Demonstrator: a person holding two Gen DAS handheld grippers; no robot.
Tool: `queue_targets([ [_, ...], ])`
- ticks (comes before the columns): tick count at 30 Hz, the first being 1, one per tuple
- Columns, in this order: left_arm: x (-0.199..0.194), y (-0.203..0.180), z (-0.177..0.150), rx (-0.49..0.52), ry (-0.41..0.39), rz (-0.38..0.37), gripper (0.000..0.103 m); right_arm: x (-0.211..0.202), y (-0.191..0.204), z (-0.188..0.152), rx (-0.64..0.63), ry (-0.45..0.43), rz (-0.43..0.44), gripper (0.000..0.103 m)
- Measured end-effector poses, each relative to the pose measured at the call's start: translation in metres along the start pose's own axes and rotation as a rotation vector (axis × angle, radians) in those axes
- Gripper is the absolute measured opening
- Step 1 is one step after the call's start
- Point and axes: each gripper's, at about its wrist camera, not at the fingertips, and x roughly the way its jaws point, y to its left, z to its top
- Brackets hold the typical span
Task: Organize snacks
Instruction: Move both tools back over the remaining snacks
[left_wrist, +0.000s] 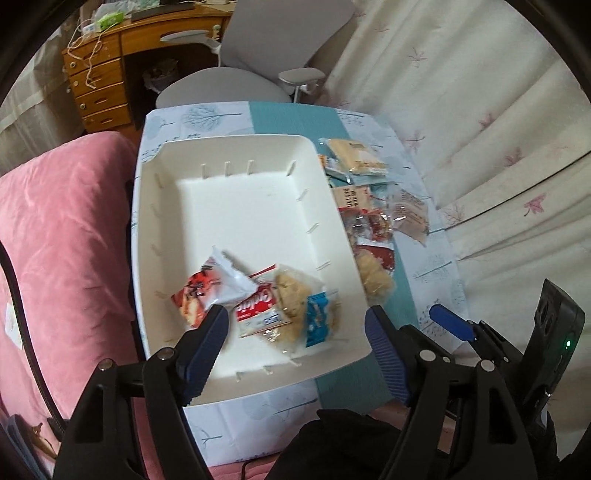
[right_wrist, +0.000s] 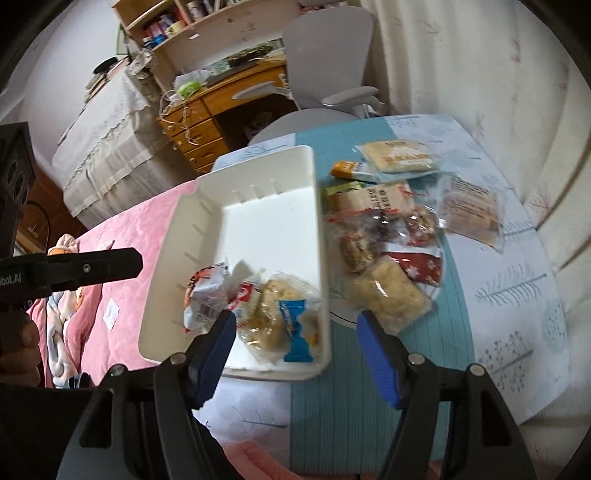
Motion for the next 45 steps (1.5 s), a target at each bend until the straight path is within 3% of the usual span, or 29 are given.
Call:
queue_targets([
  [8, 0.008, -0.038, 0.002, -0.008, -0.024, 0.002, 0.075, -0.010, -0.035, 0.011, 0.020, 0.001, 0.000, 0.075],
  [30, 0.056, -0.158, -0.016, -0.264, -0.104, 0.085, 0.075, -0.020, -0.151, 0.053, -0.276, 0.092, 0.083, 0.082],
  [39, 0.091, -0.178, -0.016, -0.381, -0.060, 0.114, 0.075, -0.018, -0.189, 0.066, -0.370, 0.073, 0.050, 0.082],
  [45, 0.127, -0.177, -0.010, -0.497, 0.019, 0.140, 0.075, -0.007, -0.205, 0.074, -0.463, 0.055, -0.015, 0.082],
])
